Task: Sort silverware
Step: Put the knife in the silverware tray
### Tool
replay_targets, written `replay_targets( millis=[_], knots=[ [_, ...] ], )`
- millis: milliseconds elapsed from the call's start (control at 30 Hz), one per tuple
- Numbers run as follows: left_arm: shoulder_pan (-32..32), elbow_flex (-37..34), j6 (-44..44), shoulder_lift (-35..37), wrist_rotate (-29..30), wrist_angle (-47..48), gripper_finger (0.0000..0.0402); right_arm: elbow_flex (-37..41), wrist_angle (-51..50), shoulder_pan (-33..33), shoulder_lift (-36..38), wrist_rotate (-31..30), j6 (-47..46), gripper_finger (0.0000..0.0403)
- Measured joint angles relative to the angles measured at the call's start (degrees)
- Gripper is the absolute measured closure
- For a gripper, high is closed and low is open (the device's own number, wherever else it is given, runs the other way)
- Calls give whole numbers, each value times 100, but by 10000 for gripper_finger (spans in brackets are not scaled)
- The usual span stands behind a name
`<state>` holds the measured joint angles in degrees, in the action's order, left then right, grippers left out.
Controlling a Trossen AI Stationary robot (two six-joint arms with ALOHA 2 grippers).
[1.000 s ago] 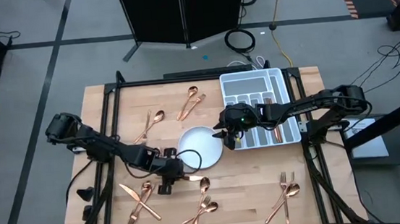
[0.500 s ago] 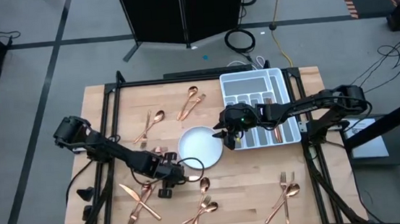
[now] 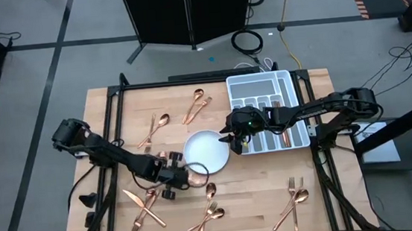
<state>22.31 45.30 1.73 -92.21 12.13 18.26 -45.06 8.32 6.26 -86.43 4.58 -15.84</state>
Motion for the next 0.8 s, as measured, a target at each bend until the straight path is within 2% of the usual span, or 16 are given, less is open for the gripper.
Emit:
replay_targets(
  millis=[100, 133, 433, 567, 800],
  knots=[
    [-147, 11, -144, 270, 670, -80, 401, 0, 0, 0, 0, 0, 4, 241],
    [-220, 11, -187, 315, 722, -73, 401, 0, 0, 0, 0, 0, 10, 241],
    [-575, 11, -68, 381, -110, -48, 395, 0, -43, 0, 0, -2, 20, 241],
    [-589, 11, -196, 381, -140, -20, 366, 1, 33, 0, 0, -9, -20, 241],
    [-750, -252, -74, 324, -141, 34, 291, 0, 16, 0, 0, -11, -42, 241]
  ],
)
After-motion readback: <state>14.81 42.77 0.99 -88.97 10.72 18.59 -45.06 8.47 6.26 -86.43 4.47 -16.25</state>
